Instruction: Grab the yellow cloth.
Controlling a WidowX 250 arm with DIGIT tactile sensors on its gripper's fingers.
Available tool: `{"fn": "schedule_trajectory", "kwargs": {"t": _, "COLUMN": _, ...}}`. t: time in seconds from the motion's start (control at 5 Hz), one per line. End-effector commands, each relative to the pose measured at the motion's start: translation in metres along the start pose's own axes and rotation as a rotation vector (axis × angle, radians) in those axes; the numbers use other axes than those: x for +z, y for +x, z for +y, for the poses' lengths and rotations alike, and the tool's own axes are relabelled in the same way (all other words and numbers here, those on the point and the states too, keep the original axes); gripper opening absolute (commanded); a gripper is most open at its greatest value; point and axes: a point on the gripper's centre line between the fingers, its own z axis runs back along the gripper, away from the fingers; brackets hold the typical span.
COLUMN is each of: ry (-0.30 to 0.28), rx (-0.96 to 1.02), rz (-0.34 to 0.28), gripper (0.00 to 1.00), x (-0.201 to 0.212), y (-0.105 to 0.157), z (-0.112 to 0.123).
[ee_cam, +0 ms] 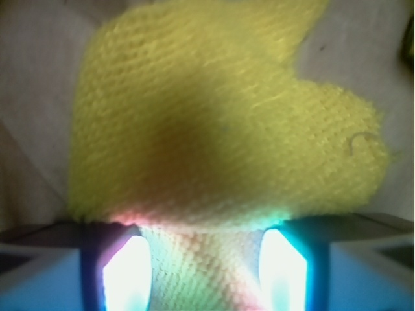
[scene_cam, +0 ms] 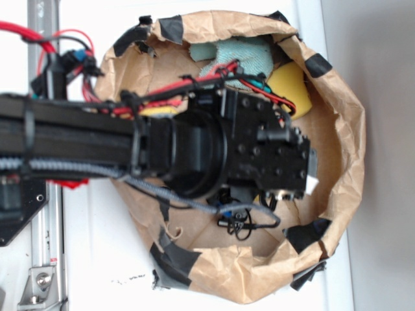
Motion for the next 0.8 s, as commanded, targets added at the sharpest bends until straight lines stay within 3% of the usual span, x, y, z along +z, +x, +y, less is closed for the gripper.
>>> {"fn": "schedule_trajectory", "kwargs": {"t": 0.0, "ry": -0.045, "rx": 0.011, "rz": -0.272, "gripper": 0.00, "x": 0.084, "y": -0.035, "z": 0.033}}
{"fn": "schedule_trajectory", "kwargs": {"t": 0.2, "ry": -0.129, "rx": -0.018, "rz": -0.334, "gripper": 0.00, "x": 0.107, "y": -0.042, "z": 0.039}}
{"fn": "schedule_trajectory", "kwargs": {"t": 0.4, "ry": -0.180, "rx": -0.063, "rz": -0.306, "gripper": 0.76, "x": 0.095, "y": -0.028, "z": 0.030}}
{"fn": "schedule_trajectory", "kwargs": {"t": 0.6, "ry": -0.193, "rx": -0.109, "rz": -0.269, "gripper": 1.00, "x": 0.074, "y": -0.005, "z": 0.014}}
